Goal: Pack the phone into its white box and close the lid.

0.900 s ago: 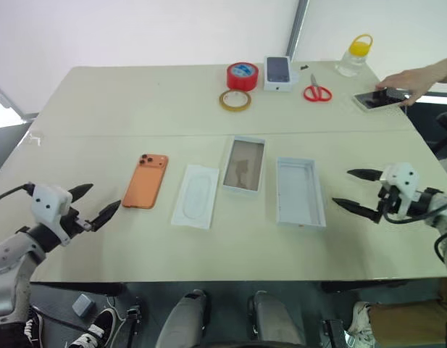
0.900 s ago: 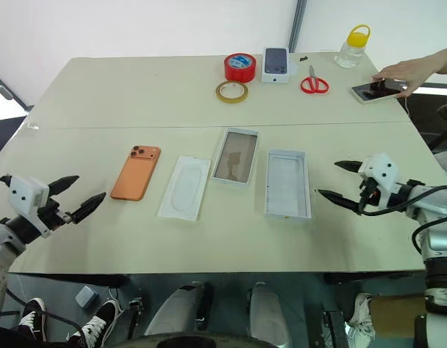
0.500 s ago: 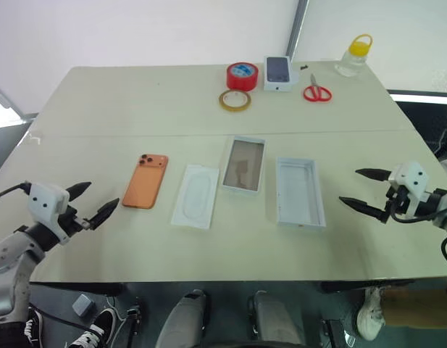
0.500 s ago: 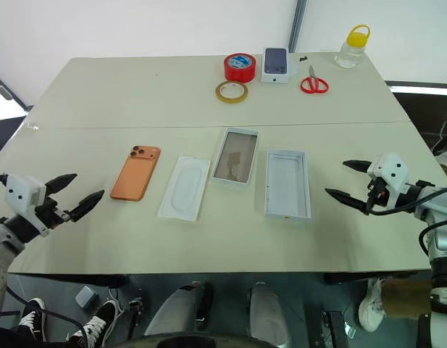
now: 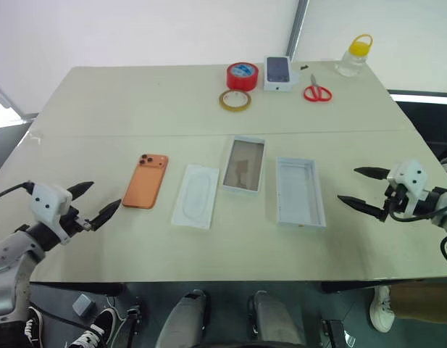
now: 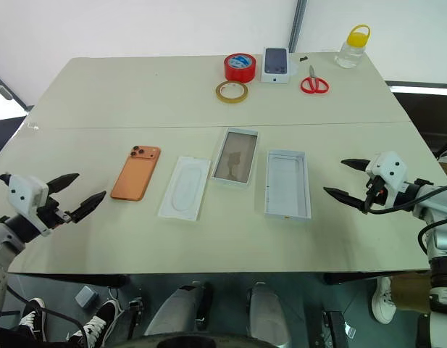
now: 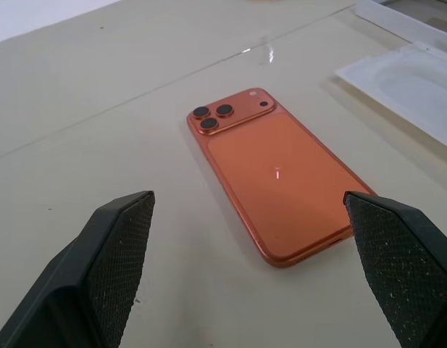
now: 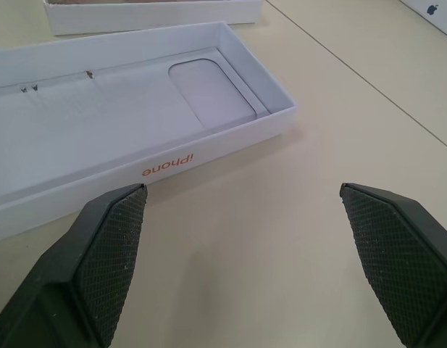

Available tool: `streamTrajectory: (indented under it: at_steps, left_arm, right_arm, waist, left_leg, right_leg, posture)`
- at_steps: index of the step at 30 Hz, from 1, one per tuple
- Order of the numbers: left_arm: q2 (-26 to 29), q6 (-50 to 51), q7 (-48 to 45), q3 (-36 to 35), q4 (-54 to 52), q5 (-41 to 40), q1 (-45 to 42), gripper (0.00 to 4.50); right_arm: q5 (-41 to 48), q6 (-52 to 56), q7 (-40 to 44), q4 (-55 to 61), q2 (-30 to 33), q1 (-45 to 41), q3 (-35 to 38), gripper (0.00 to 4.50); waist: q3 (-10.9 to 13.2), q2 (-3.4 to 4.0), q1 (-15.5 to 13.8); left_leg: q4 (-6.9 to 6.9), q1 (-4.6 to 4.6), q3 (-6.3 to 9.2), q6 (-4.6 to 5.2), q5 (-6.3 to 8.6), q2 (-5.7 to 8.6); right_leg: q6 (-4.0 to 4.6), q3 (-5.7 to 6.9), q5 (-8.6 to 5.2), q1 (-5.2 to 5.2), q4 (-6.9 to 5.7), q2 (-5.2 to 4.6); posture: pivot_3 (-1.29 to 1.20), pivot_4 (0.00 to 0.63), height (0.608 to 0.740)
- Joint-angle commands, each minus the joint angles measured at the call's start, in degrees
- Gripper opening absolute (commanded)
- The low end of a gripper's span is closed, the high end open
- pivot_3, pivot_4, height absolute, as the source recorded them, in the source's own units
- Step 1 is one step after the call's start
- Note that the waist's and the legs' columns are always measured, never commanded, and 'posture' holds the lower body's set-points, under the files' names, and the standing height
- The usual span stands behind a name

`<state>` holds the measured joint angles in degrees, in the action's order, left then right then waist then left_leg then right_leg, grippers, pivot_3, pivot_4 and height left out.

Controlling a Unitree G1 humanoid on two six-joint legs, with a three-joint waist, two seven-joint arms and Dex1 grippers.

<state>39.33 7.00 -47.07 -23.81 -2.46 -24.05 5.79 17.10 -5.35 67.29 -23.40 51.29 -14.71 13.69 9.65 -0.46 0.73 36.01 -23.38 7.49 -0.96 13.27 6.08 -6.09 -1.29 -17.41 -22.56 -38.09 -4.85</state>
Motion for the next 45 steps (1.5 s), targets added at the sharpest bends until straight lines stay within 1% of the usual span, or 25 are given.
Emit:
streamTrajectory:
  at_steps: [1, 3, 5, 7, 8, 9, 11, 12, 15, 18, 21, 24, 29, 33, 35, 38, 41, 44, 45]
  left_arm:
    - [0.3, 2.2, 1.9, 0.8, -3.5, 0.1, -1.2, 4.4]
    - [-0.2, 6.0, 4.3, 2.0, -6.4, -0.4, -2.2, 4.4]
    - [-0.8, 12.6, 6.6, 3.2, -9.1, -3.0, -3.4, 4.4]
    - [-1.6, 17.9, 9.4, 5.7, -11.7, -3.2, -5.4, 4.4]
    - [-2.2, 21.1, 9.8, 7.0, -12.5, -4.7, -6.8, 4.4]
    - [-2.9, 22.2, 10.0, 8.0, -13.0, -5.4, -7.9, 4.4]
    - [-5.5, 29.2, 11.0, 7.7, -12.7, -11.3, -10.8, 4.4]
    - [-6.6, 31.1, 11.6, 8.2, -12.6, -12.5, -12.1, 4.4]
    - [-8.0, 36.7, 13.3, 10.6, -13.0, -14.2, -14.7, 4.4]
    - [-11.1, 43.9, 17.7, 11.6, -12.8, -16.9, -18.0, 4.4]
    - [-13.0, 49.6, 22.1, 13.0, -13.5, -17.0, -20.2, 4.4]
    - [-16.5, 53.1, 24.5, 11.0, -12.8, -20.6, -21.9, 4.4]
    - [-17.8, 58.2, 27.1, 11.7, -11.4, -20.9, -22.5, 4.4]
    - [-21.3, 60.9, 29.5, 8.9, -8.5, -23.6, -23.7, 4.4]
    - [-22.5, 61.7, 30.4, 8.5, -8.1, -23.9, -23.8, 4.4]
    - [-23.1, 62.8, 31.0, 8.1, -8.7, -24.6, -23.6, 4.4]
    - [-24.5, 65.0, 32.5, 5.7, -8.1, -26.7, -23.2, 4.4]
    - [-25.7, 66.2, 33.4, 4.6, -7.8, -27.5, -22.6, 3.56]
    - [-26.2, 66.7, 33.9, 4.3, -7.9, -27.9, -22.5, 3.1]
  right_arm:
    - [1.2, 0.5, -0.6, 3.8, -0.4, -1.1, 0.4, 4.46]
    - [1.0, 0.7, -0.9, 5.8, -0.7, -1.9, -0.2, 4.46]
    - [1.6, 2.5, -1.1, 8.7, -1.1, -3.2, -1.0, 4.46]
    - [0.9, 3.0, -1.2, 11.7, -1.8, -5.0, -3.1, 4.46]
    - [1.1, 4.7, -1.7, 13.5, -2.6, -6.5, -4.2, 4.46]
    - [1.7, 6.5, -2.3, 15.1, -3.5, -7.7, -5.0, 4.46]
    - [1.6, 8.2, -3.5, 17.7, -5.3, -9.5, -6.6, 4.46]
    - [1.4, 8.5, -3.8, 19.1, -6.1, -9.9, -7.4, 4.46]
    - [0.7, 9.2, -5.0, 21.7, -7.8, -10.6, -9.1, 4.46]
    - [0.7, 9.7, -5.7, 22.7, -8.8, -10.7, -10.1, 4.46]
    - [0.1, 9.0, -6.1, 22.4, -9.1, -10.2, -10.5, 4.46]
    - [-0.1, 8.9, -6.3, 23.0, -9.2, -9.6, -10.6, 4.46]
    - [-0.2, 8.9, -6.8, 23.2, -9.4, -9.5, -10.6, 4.46]
    - [-0.5, 8.7, -6.8, 23.0, -9.5, -9.5, -10.8, 4.46]
    - [-0.6, 8.6, -6.8, 23.0, -9.5, -9.6, -11.1, 4.46]
    - [-0.5, 8.9, -6.7, 23.2, -9.4, -9.9, -11.1, 4.46]
    - [-0.7, 8.8, -6.5, 22.7, -9.3, -10.4, -11.1, 4.46]
    - [-0.8, 8.8, -6.5, 22.8, -9.4, -10.6, -11.4, 4.5]
    - [-0.8, 8.9, -6.6, 22.8, -9.6, -10.7, -11.5, 4.5]
  waist:
    - [0.0, 0.0, 0.0]
    - [0.0, 0.0, 0.0]
    - [0.0, 0.0, 0.1]
    - [0.0, 0.01, 0.1]
    - [0.0, 0.01, 0.2]
    - [0.0, 0.01, 0.2]
    - [0.0, 0.0, 0.1]
    - [0.0, 0.0, 0.0]
    - [0.0, -0.02, -0.2]
    - [0.0, -0.03, -0.2]
    - [0.0, -0.05, -0.1]
    - [0.0, -0.05, 0.1]
    - [0.0, -0.04, 0.1]
    - [0.0, -0.03, -0.1]
    - [0.0, -0.04, -0.2]
    - [0.0, -0.04, -0.2]
    - [0.0, -0.04, -0.2]
    - [0.0, -0.04, -0.2]
    - [0.0, -0.04, -0.1]
  left_leg:
    - [0.0, 0.0, 0.0, 0.0, 0.0, 0.0]
    - [0.01, 0.0, 0.0, 0.0, 0.0, 0.0]
    - [0.02, 0.0, 0.0, 0.0, 0.0, 0.0]
    - [0.02, 0.0, 0.0, 0.0, 0.0, 0.0]
    - [0.01, 0.0, 0.0, 0.0, 0.0, -0.01]
    - [0.02, 0.0, 0.0, 0.0, 0.0, -0.02]
    - [0.02, 0.0, 0.01, -0.01, 0.0, -0.02]
    - [0.04, 0.0, 0.01, -0.01, 0.0, -0.02]
    - [0.06, -0.04, 0.02, -0.02, -0.01, -0.01]
    - [0.09, -0.04, 0.02, -0.02, -0.01, 0.02]
    - [0.13, -0.04, 0.03, -0.02, -0.01, 0.02]
    - [0.11, -0.03, 0.03, -0.06, -0.04, 0.0]
    - [0.11, -0.02, 0.02, -0.09, -0.06, -0.01]
    - [0.13, -0.01, 0.02, -0.1, -0.06, 0.0]
    - [0.14, 0.0, 0.03, -0.1, -0.06, 0.0]
    - [0.16, 0.0, 0.02, -0.14, -0.09, 0.03]
    - [0.15, 0.0, 0.03, -0.29, -0.17, 0.02]
    - [0.15, 0.0, 0.02, -0.29, -0.17, 0.02]
    - [0.15, 0.0, 0.02, -0.29, -0.17, 0.02]
  right_leg:
    - [0.0, 0.0, 0.0, -0.01, 0.0, 0.0]
    - [0.0, 0.0, 0.0, 0.0, 0.0, 0.01]
    - [-0.01, 0.0, 0.0, 0.0, -0.01, 0.0]
    - [-0.01, -0.02, 0.01, -0.02, -0.04, 0.01]
    - [-0.01, -0.01, 0.01, -0.03, -0.04, 0.02]
    - [-0.01, -0.01, 0.01, -0.02, -0.05, 0.04]
    - [-0.01, -0.01, 0.01, -0.03, -0.05, 0.06]
    - [-0.02, -0.01, 0.01, -0.01, -0.04, 0.06]
    - [-0.02, 0.01, 0.01, -0.04, -0.03, 0.05]
    - [-0.02, 0.01, 0.01, -0.02, -0.04, 0.04]
    - [-0.03, 0.02, 0.01, 0.0, -0.05, 0.05]
    - [-0.03, -0.01, 0.01, -0.04, -0.06, 0.09]
    - [-0.03, -0.03, 0.01, -0.05, -0.1, 0.11]
    - [-0.03, -0.01, 0.01, 0.0, -0.08, 0.1]
    - [-0.03, 0.0, 0.01, 0.02, -0.08, 0.09]
    - [-0.03, 0.0, 0.01, 0.04, -0.06, 0.07]
    - [-0.03, 0.0, 0.01, 0.04, -0.06, 0.08]
    - [-0.03, 0.0, 0.01, 0.04, -0.06, 0.08]
    - [-0.03, 0.01, 0.01, 0.04, -0.06, 0.08]
  posture:
    - [0.0, 0.15, 0.74]
    - [0.0, 0.15, 0.74]
    - [0.0, 0.15, 0.74]
    - [0.0, 0.15, 0.74]
    - [0.0, 0.15, 0.74]
    - [0.0, 0.15, 0.74]
    - [0.0, 0.15, 0.74]
    - [0.0, 0.15, 0.74]
    - [0.0, 0.15, 0.74]
    - [0.0, 0.15, 0.74]
    - [0.0, 0.15, 0.74]
    - [0.0, 0.15, 0.74]
    - [0.0, 0.15, 0.74]
    - [0.0, 0.15, 0.74]
    - [0.0, 0.15, 0.74]
    - [0.0, 0.15, 0.74]
    - [0.0, 0.15, 0.74]
    - [0.0, 0.15, 0.74]
    - [0.0, 0.15, 0.74]
